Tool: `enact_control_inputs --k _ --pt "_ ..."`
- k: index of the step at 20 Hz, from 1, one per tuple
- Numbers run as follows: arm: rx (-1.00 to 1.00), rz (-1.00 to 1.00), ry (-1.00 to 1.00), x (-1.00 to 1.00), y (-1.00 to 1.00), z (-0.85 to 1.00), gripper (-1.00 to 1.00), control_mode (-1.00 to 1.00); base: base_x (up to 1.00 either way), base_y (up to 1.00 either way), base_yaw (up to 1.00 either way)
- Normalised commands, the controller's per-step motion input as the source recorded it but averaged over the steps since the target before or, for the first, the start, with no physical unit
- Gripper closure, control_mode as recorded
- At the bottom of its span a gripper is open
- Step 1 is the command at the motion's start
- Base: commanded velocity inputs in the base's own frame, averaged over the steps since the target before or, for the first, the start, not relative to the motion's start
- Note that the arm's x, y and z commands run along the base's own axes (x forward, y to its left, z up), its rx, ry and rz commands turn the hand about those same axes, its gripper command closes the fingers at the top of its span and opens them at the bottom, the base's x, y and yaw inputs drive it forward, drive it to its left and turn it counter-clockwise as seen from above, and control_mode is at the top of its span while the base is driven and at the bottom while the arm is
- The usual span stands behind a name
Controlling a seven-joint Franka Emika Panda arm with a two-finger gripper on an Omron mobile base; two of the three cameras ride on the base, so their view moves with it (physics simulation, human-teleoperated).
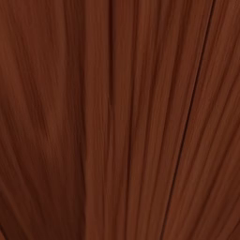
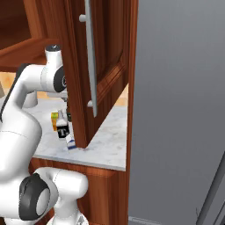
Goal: Sort all alcoholic drinks to one cabinet, and non-alcoholic drinks to the other.
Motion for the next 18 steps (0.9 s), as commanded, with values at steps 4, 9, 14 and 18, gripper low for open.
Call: enact_control_inputs --k 4,9,14,18 --pt "-0.03 0.0 0.0 -0.21 0.0 -0.25 -1.0 -1.0 0.0 0.0 0.0" --pt "-0.09 0.02 -0.17 -0.79 0.61 -0.77 -1.0 -1.0 0.0 0.0 0.0" --pt "-0.04 0.03 -0.13 -0.06 0.99 -0.66 -1.0 -1.0 0.0 0.0 0.0" --pt "0.0 0.0 -0.06 0.64 0.41 -0.59 -1.0 -1.0 0.0 0.0 0.0"
